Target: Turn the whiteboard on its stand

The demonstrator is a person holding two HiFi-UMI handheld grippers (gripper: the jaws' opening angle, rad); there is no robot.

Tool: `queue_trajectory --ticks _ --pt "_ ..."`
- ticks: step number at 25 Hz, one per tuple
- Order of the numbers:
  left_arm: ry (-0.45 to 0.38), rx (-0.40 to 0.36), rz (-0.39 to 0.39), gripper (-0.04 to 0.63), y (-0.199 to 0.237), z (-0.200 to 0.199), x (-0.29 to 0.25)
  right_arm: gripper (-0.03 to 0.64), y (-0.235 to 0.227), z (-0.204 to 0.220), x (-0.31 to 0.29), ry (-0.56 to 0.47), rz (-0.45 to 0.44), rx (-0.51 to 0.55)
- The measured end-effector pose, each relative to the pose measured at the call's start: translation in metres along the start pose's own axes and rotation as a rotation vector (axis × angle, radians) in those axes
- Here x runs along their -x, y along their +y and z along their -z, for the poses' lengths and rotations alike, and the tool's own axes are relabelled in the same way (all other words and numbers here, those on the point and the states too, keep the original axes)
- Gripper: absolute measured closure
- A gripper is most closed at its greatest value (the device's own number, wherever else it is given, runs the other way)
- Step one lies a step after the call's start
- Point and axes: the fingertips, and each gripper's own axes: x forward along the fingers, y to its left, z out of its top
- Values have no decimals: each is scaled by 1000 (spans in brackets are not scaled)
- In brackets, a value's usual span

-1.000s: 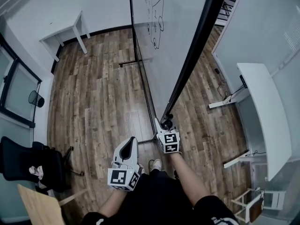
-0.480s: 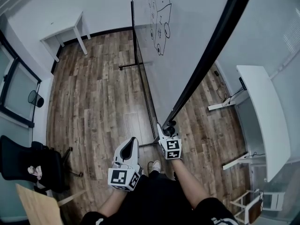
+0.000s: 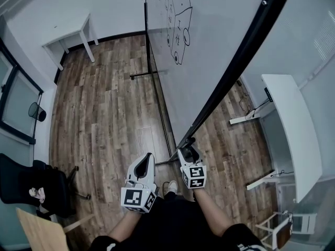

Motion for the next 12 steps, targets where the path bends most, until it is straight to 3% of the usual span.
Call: queue_trajectory --ticks 6,12 --pt "-10 -4 4 577 3 -4 -1 431 3 1 39 8 -3 -48" --pt "-15 2 12 577 2 -3 -1 547 2 -30 70 -72 6 -83"
